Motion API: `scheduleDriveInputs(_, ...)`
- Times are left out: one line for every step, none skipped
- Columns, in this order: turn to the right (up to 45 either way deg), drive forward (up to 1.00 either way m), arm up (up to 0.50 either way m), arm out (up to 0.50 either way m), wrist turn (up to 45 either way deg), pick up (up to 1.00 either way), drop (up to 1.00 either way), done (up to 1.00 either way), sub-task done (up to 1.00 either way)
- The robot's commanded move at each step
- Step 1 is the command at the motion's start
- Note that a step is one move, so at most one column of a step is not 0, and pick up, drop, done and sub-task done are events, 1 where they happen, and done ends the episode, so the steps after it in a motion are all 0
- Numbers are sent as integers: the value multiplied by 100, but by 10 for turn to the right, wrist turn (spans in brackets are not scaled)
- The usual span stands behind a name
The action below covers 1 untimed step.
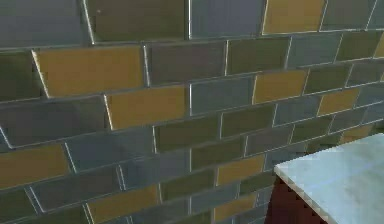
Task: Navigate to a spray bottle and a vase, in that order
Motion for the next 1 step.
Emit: scheduleDriveInputs(450,0,0,0,0,0,0,0,0)
